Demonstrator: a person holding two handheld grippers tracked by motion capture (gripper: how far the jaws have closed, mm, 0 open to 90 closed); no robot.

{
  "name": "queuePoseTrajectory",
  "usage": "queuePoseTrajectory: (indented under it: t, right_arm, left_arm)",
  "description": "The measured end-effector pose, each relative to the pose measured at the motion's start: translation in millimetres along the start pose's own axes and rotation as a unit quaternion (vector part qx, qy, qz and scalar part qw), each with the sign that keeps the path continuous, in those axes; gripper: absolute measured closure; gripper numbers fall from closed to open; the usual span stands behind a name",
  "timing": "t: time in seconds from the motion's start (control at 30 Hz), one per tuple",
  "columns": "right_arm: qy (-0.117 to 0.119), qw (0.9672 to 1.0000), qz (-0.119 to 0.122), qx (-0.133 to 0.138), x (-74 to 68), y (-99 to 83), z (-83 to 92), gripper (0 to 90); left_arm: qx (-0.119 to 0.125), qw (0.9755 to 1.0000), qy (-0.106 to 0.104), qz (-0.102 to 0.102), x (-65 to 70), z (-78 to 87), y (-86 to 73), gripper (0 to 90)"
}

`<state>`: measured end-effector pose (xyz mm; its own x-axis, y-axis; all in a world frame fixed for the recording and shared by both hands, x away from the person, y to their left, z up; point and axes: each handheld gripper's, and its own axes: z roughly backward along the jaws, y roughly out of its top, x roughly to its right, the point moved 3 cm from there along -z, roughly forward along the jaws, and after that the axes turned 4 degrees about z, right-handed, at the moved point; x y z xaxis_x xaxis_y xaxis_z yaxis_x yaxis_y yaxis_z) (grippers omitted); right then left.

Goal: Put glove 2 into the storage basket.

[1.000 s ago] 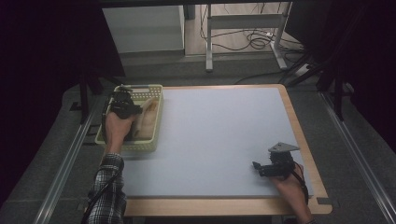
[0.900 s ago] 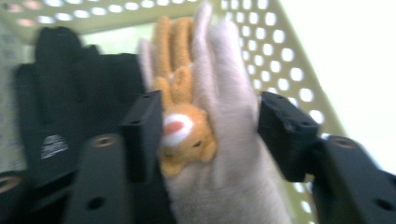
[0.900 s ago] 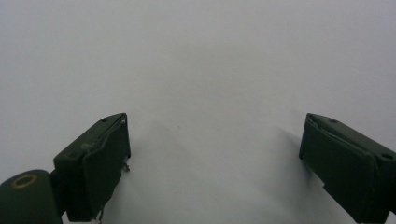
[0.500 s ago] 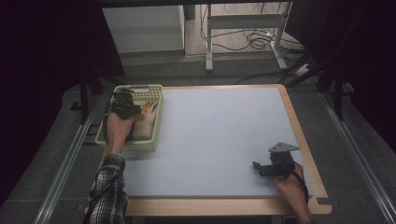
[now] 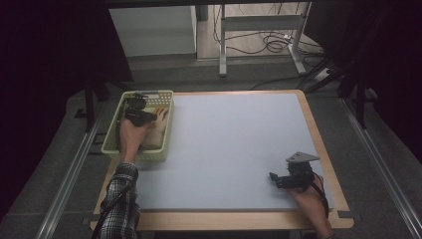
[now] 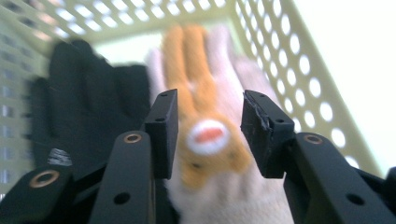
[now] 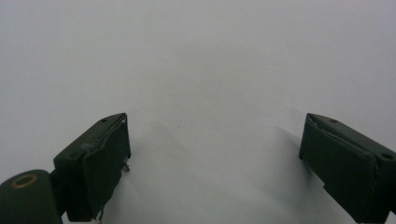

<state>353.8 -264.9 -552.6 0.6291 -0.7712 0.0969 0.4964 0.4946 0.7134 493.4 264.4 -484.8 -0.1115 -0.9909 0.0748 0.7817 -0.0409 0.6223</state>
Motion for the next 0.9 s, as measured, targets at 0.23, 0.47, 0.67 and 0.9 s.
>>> queuePoseTrajectory:
  t: [0.23,0.47,0.67,0.9]
  right_arm:
    - [0.0,1.0,0.0,0.0,0.0,0.0,0.0,8.3]
    - [0.0,1.0,0.0,0.0,0.1,0.0,0.0,8.4]
    - [0.0,1.0,0.0,0.0,0.0,0.0,0.0,8.3]
    - [0.0,1.0,0.0,0.0,0.0,0.0,0.0,8.4]
  left_arm:
    - [-0.062,0.9976,0.031,0.001,-11.1,-10.9,-10.7,66.0]
    - [-0.08,0.9966,-0.021,0.004,-1.2,-26.5,-17.2,70.7]
    - [-0.073,0.9971,-0.019,0.005,-3.3,-21.8,-15.1,64.8]
    - [-0.044,0.9987,-0.024,0.004,-11.4,-9.1,-13.1,44.9]
